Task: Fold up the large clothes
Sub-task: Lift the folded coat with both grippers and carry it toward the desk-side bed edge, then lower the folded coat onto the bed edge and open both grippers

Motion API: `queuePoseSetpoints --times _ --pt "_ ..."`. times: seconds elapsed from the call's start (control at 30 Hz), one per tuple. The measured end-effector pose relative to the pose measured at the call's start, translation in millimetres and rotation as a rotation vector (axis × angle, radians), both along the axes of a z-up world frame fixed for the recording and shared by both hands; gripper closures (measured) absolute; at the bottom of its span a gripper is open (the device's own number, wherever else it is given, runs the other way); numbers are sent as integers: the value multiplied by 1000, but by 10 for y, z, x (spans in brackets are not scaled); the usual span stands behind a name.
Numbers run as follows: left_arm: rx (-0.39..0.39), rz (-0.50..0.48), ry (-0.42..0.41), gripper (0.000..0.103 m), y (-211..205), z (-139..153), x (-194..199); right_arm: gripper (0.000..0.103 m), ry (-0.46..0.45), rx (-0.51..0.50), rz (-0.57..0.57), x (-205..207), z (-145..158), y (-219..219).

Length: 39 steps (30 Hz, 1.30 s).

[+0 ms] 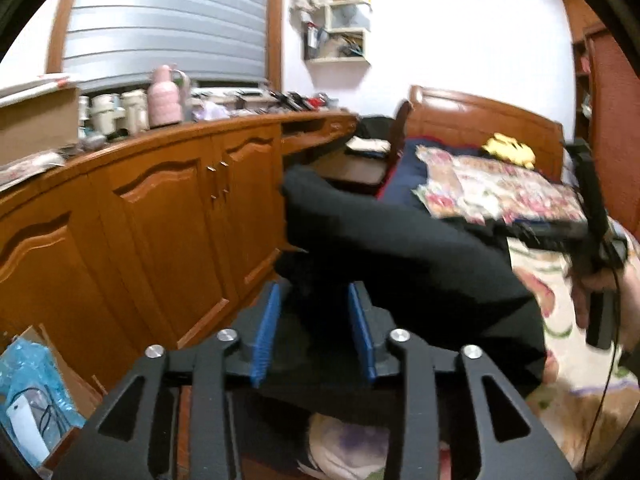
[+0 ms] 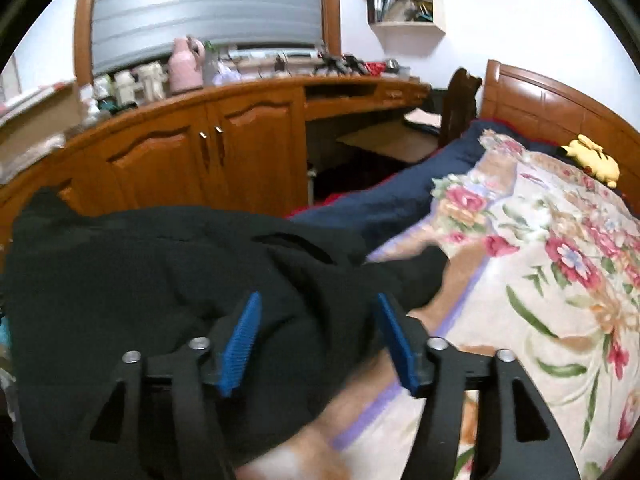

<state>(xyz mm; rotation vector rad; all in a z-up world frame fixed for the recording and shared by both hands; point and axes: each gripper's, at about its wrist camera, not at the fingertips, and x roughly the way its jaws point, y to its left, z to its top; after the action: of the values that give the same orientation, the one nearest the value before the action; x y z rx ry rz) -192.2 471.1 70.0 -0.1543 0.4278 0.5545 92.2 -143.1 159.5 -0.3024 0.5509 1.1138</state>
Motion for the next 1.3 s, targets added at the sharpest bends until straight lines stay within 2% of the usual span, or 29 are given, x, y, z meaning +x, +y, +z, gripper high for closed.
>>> queuePoseSetpoints --times 0.07,0.13,0.2,0.27,0.4,0.5,0.57,0.7,0.77,0.97,1.1,1.27,1.3 --pt "2 2 -18 60 -10 106 -42 38 53 11 97 -206 -56 -158" --pt "6 0 -10 53 -8 164 -36 38 26 24 146 -414 -20 -189" --pt "20 -7 -10 32 -49 209 -53 38 14 52 201 -621 33 -225" --pt "21 -12 -23 19 -74 241 -75 38 11 65 242 -765 42 -267" --pt "20 -7 -25 15 -112 273 -148 38 58 -1 302 -929 -143 -182" --pt "17 -1 -18 15 -137 293 -201 38 10 -50 307 -963 -351 -73" --pt "19 1 -12 15 -161 309 -235 38 19 -62 309 -939 -479 -33" --pt "22 -1 -13 13 -235 358 -297 38 46 -30 277 -964 -381 -81" --pt "32 -6 -14 13 -290 372 -308 38 61 -17 258 -1001 -323 -197" --pt "38 -40 -32 13 -530 387 -271 38 8 5 210 -1144 -206 -594" --pt "36 -90 -24 13 -756 338 -128 38 -34 -2 180 -1175 -221 -939" --pt "53 -162 -2 13 -1092 272 92 38 -34 7 136 -1173 -225 -1443" --pt "54 -180 -3 9 -1171 263 137 38 -41 4 126 -1180 -226 -1530"
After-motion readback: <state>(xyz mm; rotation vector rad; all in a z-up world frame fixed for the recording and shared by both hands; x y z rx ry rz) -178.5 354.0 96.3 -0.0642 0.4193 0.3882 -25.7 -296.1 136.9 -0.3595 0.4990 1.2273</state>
